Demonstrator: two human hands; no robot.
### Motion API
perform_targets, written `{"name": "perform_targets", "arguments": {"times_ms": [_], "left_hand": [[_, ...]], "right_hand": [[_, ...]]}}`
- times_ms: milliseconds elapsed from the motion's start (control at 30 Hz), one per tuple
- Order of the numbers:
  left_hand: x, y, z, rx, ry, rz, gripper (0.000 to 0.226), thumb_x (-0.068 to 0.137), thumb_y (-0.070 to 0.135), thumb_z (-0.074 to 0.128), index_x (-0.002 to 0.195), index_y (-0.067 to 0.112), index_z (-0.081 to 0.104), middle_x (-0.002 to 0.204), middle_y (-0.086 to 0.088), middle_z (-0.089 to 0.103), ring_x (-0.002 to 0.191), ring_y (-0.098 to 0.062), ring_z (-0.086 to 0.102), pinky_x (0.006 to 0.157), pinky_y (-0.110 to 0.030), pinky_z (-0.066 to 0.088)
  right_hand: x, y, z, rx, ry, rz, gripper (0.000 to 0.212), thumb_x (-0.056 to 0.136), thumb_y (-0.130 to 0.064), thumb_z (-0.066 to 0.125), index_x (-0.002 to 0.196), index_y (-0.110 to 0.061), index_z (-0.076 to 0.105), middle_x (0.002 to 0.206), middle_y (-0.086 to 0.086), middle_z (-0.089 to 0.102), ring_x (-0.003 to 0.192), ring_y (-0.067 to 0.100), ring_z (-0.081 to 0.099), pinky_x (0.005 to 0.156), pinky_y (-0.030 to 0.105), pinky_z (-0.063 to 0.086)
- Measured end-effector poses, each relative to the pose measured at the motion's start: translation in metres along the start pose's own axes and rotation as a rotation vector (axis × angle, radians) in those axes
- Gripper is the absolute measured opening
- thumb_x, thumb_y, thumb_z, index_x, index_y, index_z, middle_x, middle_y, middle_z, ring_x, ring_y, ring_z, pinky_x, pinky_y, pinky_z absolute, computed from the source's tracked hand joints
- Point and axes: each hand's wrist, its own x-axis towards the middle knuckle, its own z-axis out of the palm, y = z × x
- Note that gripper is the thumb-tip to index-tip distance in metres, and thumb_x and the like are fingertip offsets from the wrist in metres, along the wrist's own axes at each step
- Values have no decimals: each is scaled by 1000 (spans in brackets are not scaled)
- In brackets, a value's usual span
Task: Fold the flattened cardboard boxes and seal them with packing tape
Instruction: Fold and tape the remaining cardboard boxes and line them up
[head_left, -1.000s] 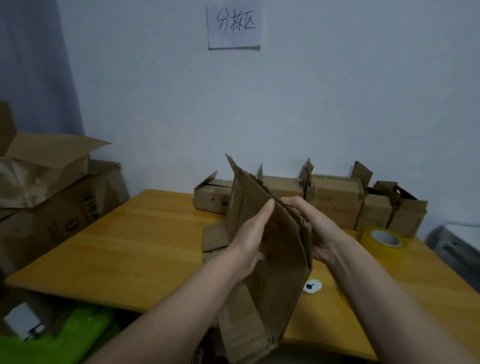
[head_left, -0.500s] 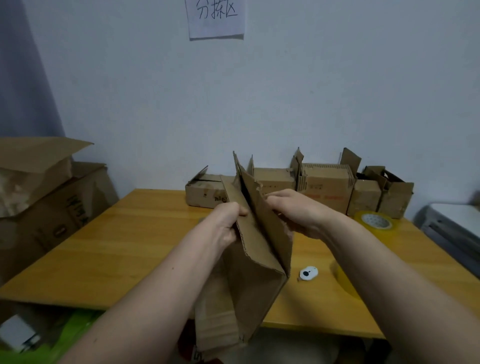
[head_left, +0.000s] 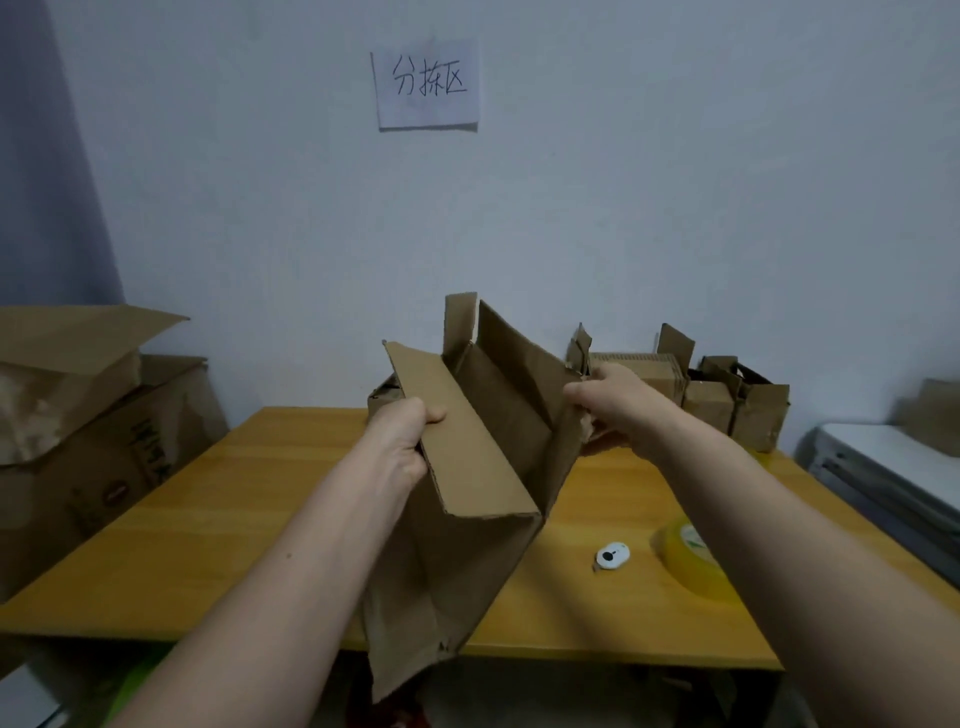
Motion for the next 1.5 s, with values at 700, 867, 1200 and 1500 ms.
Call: {"name": "perform_targets", "arguments": {"times_ms": [700, 867, 1200, 1500], "left_hand": [[15, 78, -81, 183, -129, 54, 13, 93, 16, 55, 100, 5, 58, 64, -12, 69, 51, -24, 68, 48, -37, 57], [42, 90, -87, 185, -78, 44, 17, 93, 15, 56, 105, 3, 58, 62, -12, 69, 49, -24, 67, 44, -35, 56], [87, 70, -71, 558, 13, 8, 20, 92, 19, 63, 89, 0, 58, 80, -17, 61, 68, -28, 57, 61, -34, 47], [144, 55, -56, 627, 66, 154, 41, 85, 38, 70, 109, 6, 64, 108, -16, 66, 93, -31, 62, 82, -40, 49]], "right_hand": [[-5, -49, -47, -218, -79, -86, 6, 88, -1, 57, 89, -6, 60, 79, 13, 66, 65, 23, 64, 53, 27, 54], [0, -62, -64, -156, -110, -102, 6, 87, -3, 58, 82, -3, 62, 59, 7, 66, 46, 17, 62, 42, 21, 49], [75, -39, -47, -435, -4, -29, 22, 82, -11, 62, 101, -2, 62, 91, 16, 66, 74, 27, 62, 68, 32, 50], [121, -2, -69, -259, -27, 20, 12, 85, -17, 62, 90, -6, 61, 83, 11, 64, 70, 25, 62, 62, 32, 48]]}}
